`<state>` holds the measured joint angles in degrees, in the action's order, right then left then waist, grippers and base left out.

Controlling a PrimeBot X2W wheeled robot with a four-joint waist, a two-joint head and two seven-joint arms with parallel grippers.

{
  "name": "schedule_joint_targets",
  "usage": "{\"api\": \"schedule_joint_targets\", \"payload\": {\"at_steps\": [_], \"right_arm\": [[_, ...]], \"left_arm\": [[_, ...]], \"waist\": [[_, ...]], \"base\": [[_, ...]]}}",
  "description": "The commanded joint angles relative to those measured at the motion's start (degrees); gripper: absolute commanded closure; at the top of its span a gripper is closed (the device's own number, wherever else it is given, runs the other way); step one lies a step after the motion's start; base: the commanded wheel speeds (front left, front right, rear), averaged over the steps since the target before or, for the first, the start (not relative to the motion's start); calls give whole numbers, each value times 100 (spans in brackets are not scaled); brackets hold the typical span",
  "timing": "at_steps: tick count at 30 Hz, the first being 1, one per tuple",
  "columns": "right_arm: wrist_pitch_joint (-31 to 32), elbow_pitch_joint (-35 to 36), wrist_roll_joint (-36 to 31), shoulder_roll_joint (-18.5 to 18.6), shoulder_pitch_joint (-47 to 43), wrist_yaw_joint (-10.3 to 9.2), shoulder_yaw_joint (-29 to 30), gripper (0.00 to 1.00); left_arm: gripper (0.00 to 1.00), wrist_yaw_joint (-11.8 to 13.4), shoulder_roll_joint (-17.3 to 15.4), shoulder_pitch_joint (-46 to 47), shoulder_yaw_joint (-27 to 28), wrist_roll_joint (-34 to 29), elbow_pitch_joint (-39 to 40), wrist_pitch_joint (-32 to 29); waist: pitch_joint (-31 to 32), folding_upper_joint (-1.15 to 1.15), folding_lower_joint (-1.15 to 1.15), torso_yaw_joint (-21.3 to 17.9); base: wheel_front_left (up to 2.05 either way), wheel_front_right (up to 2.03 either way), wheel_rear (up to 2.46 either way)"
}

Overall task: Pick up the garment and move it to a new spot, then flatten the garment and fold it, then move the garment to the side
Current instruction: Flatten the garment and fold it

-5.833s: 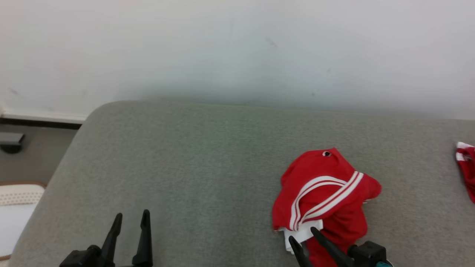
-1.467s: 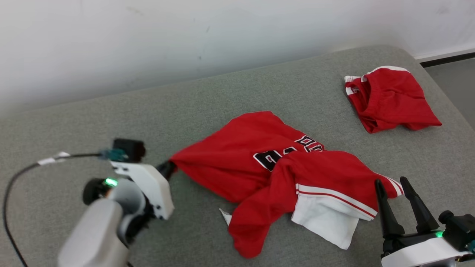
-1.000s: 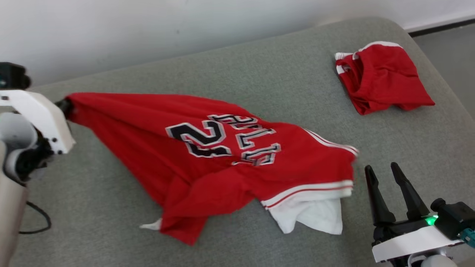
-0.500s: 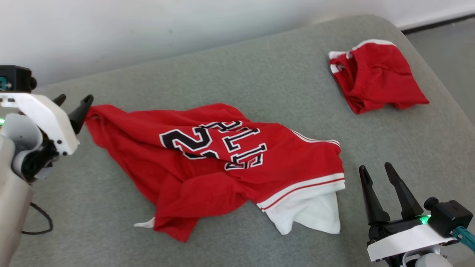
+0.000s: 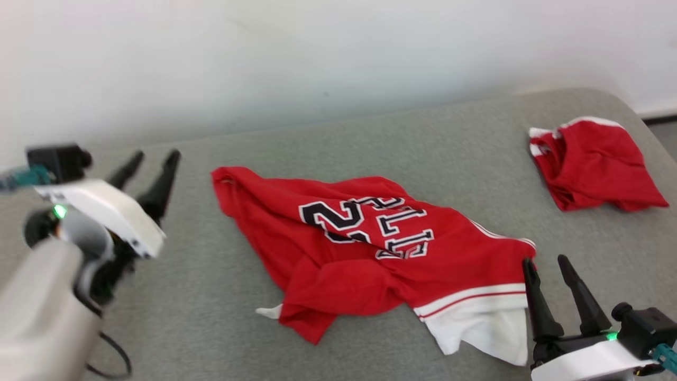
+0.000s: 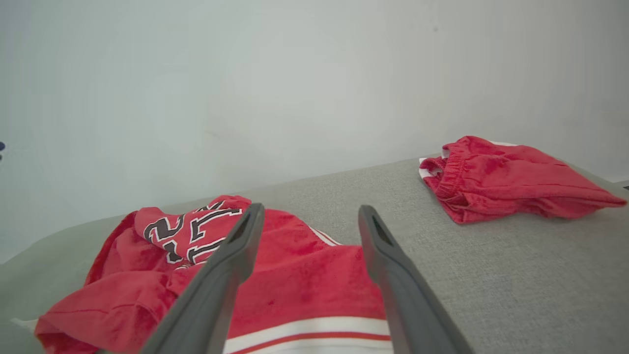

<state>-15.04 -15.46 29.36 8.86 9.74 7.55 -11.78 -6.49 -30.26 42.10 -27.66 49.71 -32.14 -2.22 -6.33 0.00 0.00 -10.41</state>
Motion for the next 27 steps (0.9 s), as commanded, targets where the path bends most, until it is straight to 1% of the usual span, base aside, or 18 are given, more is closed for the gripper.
{"api": "schedule_joint_targets", "payload": {"at_steps": [1,3,7,9,12,14,16,21,27], "right_arm": [[-16,-11,29,-10,-79,-13,16,0],[-16,-6,11,-9,-118,-14,50,0],[-16,46,-47,5,-187,-14,155,0],[-17,78,-57,8,-204,-14,199,0],[-16,129,-90,13,-278,-14,265,0],[-17,144,-120,17,-310,-14,281,0],[-17,150,-145,25,-319,-14,299,0],[-17,177,-165,15,-294,-14,317,0],[-10,192,-178,-7,-181,-14,274,0]], "left_arm": [[0,74,48,-257,26,56,138,118],[0,198,162,-585,3,90,419,234],[0,527,328,-1268,-129,15,1016,417],[0,714,387,-1585,-193,-43,1294,514],[0,1096,532,-2091,-290,-137,1581,631],[0,1242,684,-2406,-352,-5,1711,648],[0,1326,790,-2639,-401,46,1790,664],[0,1405,1124,-2994,-812,44,1854,434],[0,1349,1549,-3046,-1178,212,1673,54]], "waist": [[211,0,0,230],[272,0,0,309],[361,0,0,420],[383,0,0,446],[426,0,0,487],[427,0,0,502],[423,0,0,517],[381,0,0,515],[283,0,0,403]], "base": [[0,0,0],[0,0,0],[0,0,0],[0,0,0],[0,0,0],[0,0,0],[0,0,0],[0,0,0],[0,0,0]]}}
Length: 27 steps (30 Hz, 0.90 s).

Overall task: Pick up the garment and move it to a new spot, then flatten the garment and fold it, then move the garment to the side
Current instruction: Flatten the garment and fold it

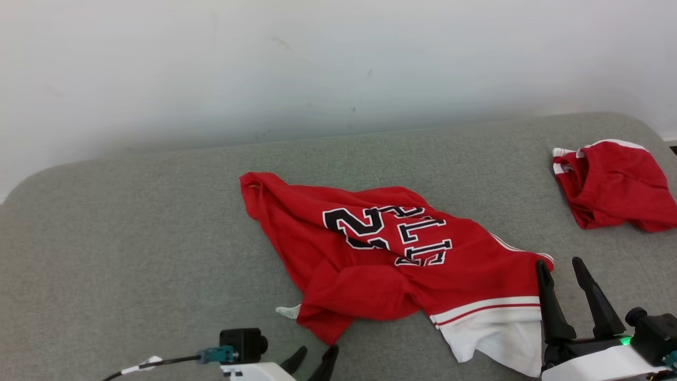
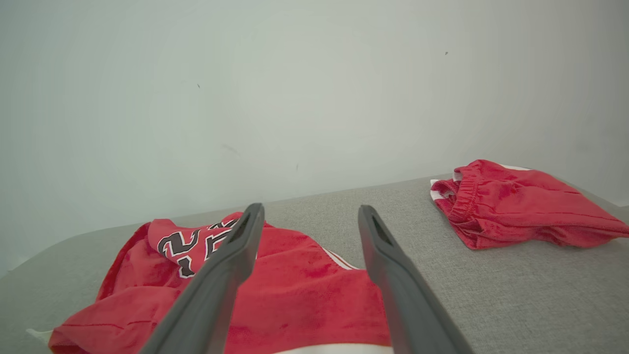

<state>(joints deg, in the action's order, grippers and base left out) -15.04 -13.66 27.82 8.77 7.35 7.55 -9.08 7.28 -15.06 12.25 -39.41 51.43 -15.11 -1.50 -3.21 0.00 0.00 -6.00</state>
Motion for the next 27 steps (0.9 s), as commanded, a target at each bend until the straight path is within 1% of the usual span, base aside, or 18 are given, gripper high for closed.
{"api": "schedule_joint_targets", "payload": {"at_steps": [1,6,9,11,16,17,18,19,20,24,27], "right_arm": [[-10,11,-26,-7,64,-14,6,0],[-11,2,-31,-45,99,-14,-5,0],[-12,6,-31,-51,138,-14,4,0],[-13,0,-35,-57,152,-14,21,0],[-14,-29,-46,-95,168,-14,12,0],[-14,-36,-50,-107,172,-14,4,0],[-15,-45,-54,-116,176,-14,-4,0],[-15,-49,-58,-123,178,-13,-5,0],[-15,-51,-61,-129,176,-14,-2,0],[-16,-59,-71,-141,122,-14,64,0],[-16,-56,-79,-128,85,-14,105,0]], "left_arm": [[0,-38,79,-42,-13,106,-69,-69],[0,-16,272,126,85,341,-373,-247],[0,-106,344,193,247,620,-558,-332],[0,-166,368,274,310,686,-646,-340],[0,-216,396,431,366,770,-872,-387],[22,-219,400,461,372,776,-930,-390],[54,-231,407,489,377,773,-985,-388],[80,-244,415,509,383,782,-1036,-382],[100,-254,418,528,383,787,-1073,-375],[100,-362,370,609,338,716,-1145,-380],[100,-369,240,642,319,589,-1099,-270]], "waist": [[-50,0,0,-63],[-139,0,0,-223],[-209,0,0,-313],[-245,0,0,-361],[-303,0,0,-444],[-311,0,0,-456],[-313,0,0,-465],[-313,0,0,-470],[-311,0,0,-470],[-263,0,0,-384],[-181,0,0,-258]], "base": [[0,0,0],[0,0,0],[0,0,0],[0,0,0],[0,0,0],[0,0,0],[0,0,0],[0,0,0],[0,0,0],[0,0,0],[0,0,0]]}}
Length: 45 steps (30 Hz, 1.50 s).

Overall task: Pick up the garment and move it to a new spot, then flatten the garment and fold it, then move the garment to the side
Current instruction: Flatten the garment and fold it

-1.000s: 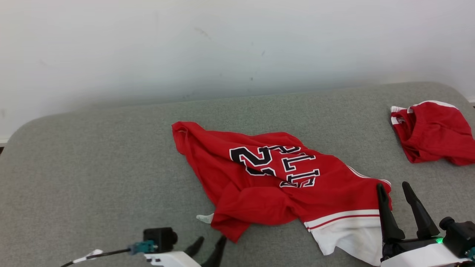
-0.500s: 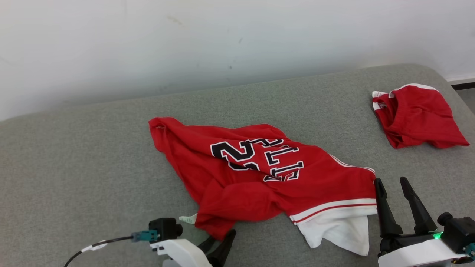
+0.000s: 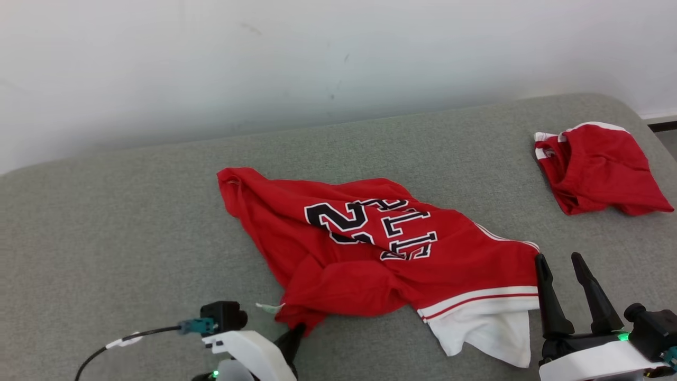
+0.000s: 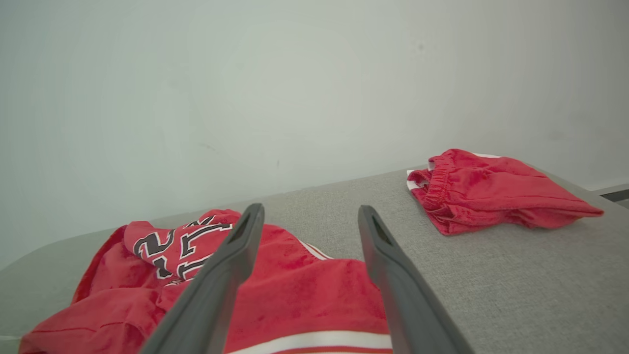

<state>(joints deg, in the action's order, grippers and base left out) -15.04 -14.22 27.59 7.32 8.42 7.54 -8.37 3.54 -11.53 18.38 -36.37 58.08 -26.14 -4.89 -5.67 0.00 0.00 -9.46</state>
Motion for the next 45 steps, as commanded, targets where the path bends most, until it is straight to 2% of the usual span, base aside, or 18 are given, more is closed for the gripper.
{"api": "schedule_joint_targets", "payload": {"at_steps": [1,4,8,13,17,19,25,26,27,28,36,40,45], "right_arm": [[-16,6,-49,20,-37,-13,46,0],[-16,19,-54,39,-82,-13,66,0],[-17,18,-62,78,-154,-13,117,0],[-17,48,-73,106,-169,-13,161,0],[-17,66,-88,134,-98,-13,134,0],[-17,75,-89,152,-60,-13,138,0],[-9,71,-106,243,-78,-13,195,0],[-4,73,-104,250,-87,-13,206,0],[-4,73,-104,250,-87,-13,206,0],[3,77,-103,262,-118,-13,229,0],[40,125,-137,281,-154,-13,287,0],[33,182,-136,287,-229,-13,385,0],[25,221,-117,280,-350,-12,469,0]], "left_arm": [[100,16,-157,25,12,-130,40,96],[100,81,-392,-3,-36,-341,218,179],[100,346,-909,3,-209,-933,569,306],[100,742,-1643,216,-644,-2103,846,484],[100,891,-1966,400,-1037,-2907,626,603],[100,979,-2003,465,-1136,-3156,416,687],[100,969,-1864,339,-1183,-3087,-108,897],[89,975,-1830,312,-1169,-3042,-152,944],[89,975,-1830,312,-1169,-3042,-152,944],[2,971,-1753,271,-1139,-2978,-213,1034],[0,1008,-1662,99,-949,-2651,-231,1217],[0,1219,-1770,-122,-682,-2442,-55,1321],[0,1603,-1908,-459,-362,-2211,422,1444]], "waist": [[93,0,0,131],[174,0,0,279],[236,0,0,486],[230,0,0,676],[166,0,0,741],[134,0,0,757],[78,0,0,771],[78,0,0,776],[78,0,0,776],[92,0,0,791],[241,0,0,826],[331,0,0,836],[439,0,0,853]], "base": [[0,0,0],[0,0,0],[0,0,0],[0,0,0],[0,0,0],[0,0,0],[0,0,0],[0,0,0],[0,0,0],[0,0,0],[0,0,0],[0,0,0],[0,0,0]]}}
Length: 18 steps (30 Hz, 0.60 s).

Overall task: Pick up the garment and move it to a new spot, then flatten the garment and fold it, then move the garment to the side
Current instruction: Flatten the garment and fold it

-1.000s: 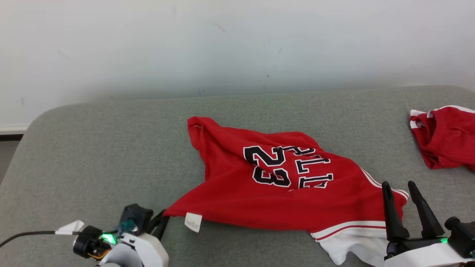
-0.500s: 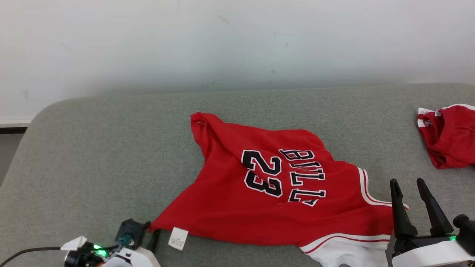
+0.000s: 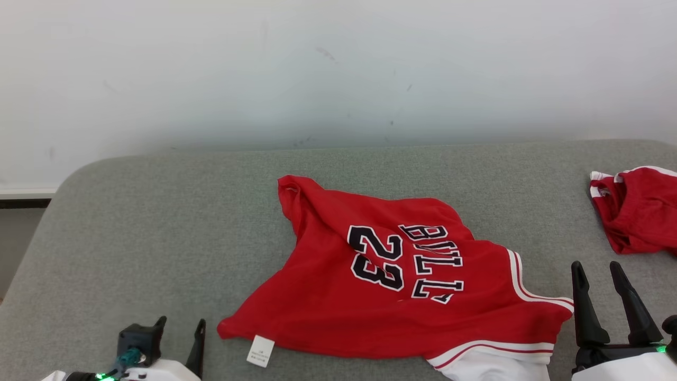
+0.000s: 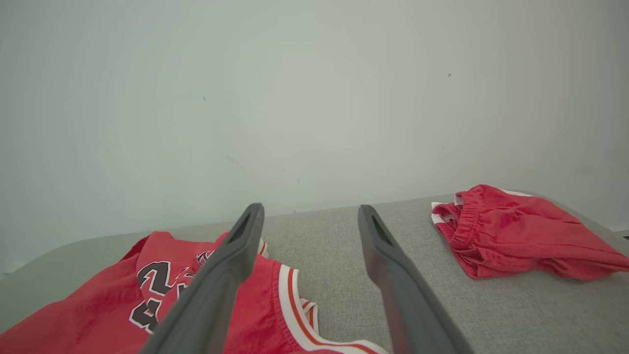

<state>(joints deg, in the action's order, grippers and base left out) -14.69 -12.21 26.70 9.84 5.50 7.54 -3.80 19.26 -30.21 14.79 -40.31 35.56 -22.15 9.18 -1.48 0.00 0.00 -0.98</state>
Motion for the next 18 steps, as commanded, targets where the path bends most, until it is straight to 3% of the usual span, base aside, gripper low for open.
{"api": "schedule_joint_targets", "payload": {"at_steps": [1,7,12,18], "right_arm": [[-11,26,-24,23,-84,-13,28,0],[-3,63,-15,5,-182,-13,59,0],[208,-8,-8,103,21,-13,-60,0],[1168,-555,265,411,745,-12,-483,0]], "left_arm": [[0,106,-44,-171,105,99,140,106],[0,324,201,-590,671,473,890,508],[0,122,528,-762,1054,488,1281,597],[0,-265,866,-744,1352,187,1498,602]], "waist": [[34,0,0,7],[71,0,0,28],[38,0,0,87],[-114,0,0,230]], "base": [[0,0,0],[0,0,0],[0,0,0],[0,0,0]]}}
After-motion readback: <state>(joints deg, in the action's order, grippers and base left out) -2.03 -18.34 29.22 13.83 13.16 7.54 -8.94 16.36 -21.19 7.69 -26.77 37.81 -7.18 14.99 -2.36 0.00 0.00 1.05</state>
